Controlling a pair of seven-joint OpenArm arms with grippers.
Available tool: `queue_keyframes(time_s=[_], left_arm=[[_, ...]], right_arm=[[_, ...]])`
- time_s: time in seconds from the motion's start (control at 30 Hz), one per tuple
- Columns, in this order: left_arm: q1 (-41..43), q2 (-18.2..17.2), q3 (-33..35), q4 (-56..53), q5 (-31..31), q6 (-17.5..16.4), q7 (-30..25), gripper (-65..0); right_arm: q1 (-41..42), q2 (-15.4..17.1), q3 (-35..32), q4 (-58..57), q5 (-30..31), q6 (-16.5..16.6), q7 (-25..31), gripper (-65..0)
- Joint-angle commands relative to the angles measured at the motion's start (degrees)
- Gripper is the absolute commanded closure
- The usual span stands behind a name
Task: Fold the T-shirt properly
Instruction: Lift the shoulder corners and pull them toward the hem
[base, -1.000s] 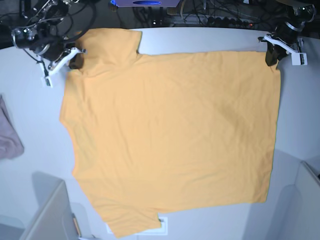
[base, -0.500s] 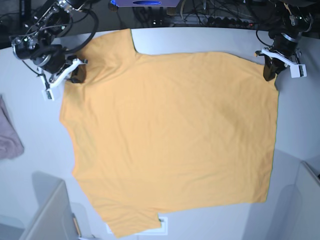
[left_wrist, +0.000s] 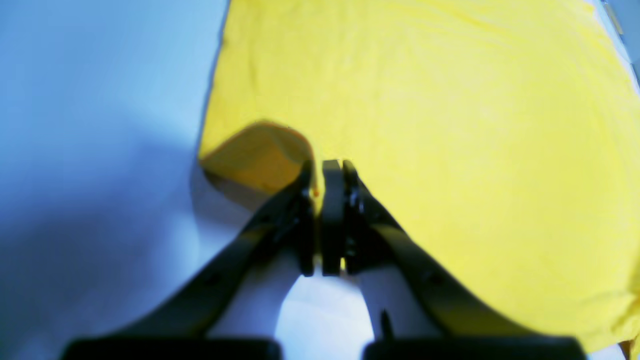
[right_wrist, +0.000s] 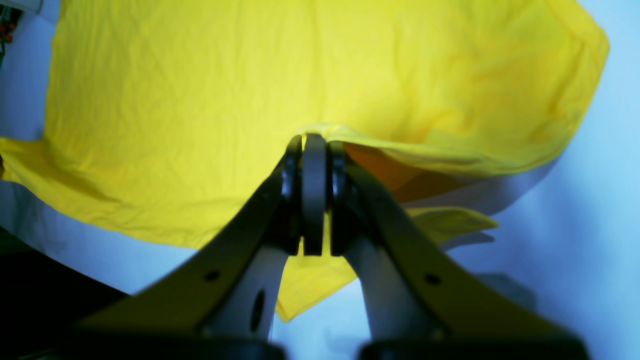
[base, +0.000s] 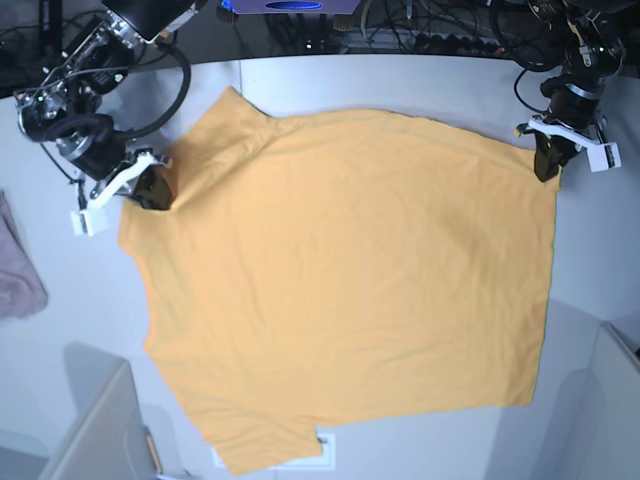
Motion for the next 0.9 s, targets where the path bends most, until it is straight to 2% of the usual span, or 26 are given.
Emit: queue_keyframes(time_s=[0.0, 0.1, 0.33, 0.5, 0.77, 0.87], left_arm=[[-1.0, -0.7, -0.3, 0.9, -0.9, 0.9, -1.5, 0.0], [-2.7, -0.7, -0.3, -0.2, -1.4, 3.1, -1.5, 0.0], [-5.5, -0.6, -0.3, -0.3, -1.4, 4.0, -1.5, 0.0], [-5.9, -0.6, -0.4, -0.4, -1.4, 6.7, -1.7, 0.0], [-9.6, -0.7, -0.4, -3.1, -0.9, 8.6, -1.8, 0.0], [-10.6, -0.7, -0.4, -3.1, -0.9, 9.0, -1.8, 0.0]], right_arm=[[1.3, 0.5, 0.0, 0.6, 1.1, -0.2, 1.2, 0.0], [2.7, 0.5, 0.0, 0.6, 1.0, -0.2, 1.2, 0.0], [6.1, 0.6, 0.0, -4.1, 0.9, -0.3, 1.5, 0.0], [8.8, 1.9, 0.0, -9.3, 1.2, -4.0, 1.5, 0.0], [14.3, 2.9, -0.1, -11.0, 0.8, -4.7, 1.7, 0.0], [16.4, 3.5, 0.0, -14.6, 0.8, -7.3, 1.7, 0.0]])
